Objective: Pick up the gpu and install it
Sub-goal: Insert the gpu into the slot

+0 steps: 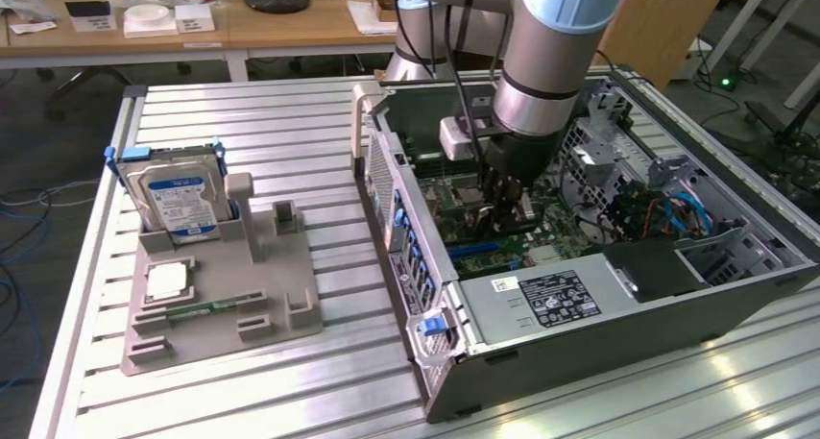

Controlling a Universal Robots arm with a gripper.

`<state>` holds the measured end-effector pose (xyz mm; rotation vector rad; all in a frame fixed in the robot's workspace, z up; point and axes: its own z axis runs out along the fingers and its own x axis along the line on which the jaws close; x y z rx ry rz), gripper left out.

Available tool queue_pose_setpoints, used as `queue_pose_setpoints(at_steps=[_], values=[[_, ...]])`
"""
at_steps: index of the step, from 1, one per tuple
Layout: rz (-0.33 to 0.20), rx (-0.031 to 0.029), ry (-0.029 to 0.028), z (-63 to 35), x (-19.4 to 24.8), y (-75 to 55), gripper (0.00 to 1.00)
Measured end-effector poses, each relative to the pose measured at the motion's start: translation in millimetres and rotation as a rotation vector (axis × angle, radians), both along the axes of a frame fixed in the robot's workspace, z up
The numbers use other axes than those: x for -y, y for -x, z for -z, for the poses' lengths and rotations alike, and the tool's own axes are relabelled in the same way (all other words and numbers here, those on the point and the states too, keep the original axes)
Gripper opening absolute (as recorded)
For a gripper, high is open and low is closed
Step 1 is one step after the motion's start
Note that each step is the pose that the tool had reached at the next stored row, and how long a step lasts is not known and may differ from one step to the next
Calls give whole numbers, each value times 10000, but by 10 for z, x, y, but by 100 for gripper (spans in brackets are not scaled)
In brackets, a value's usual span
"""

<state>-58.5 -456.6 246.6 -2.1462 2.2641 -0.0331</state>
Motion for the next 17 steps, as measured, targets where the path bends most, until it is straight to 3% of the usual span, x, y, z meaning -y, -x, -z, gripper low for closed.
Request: queue_pose_setpoints(at_steps=[17], values=[[-2,0,-3,62,0,107,28]])
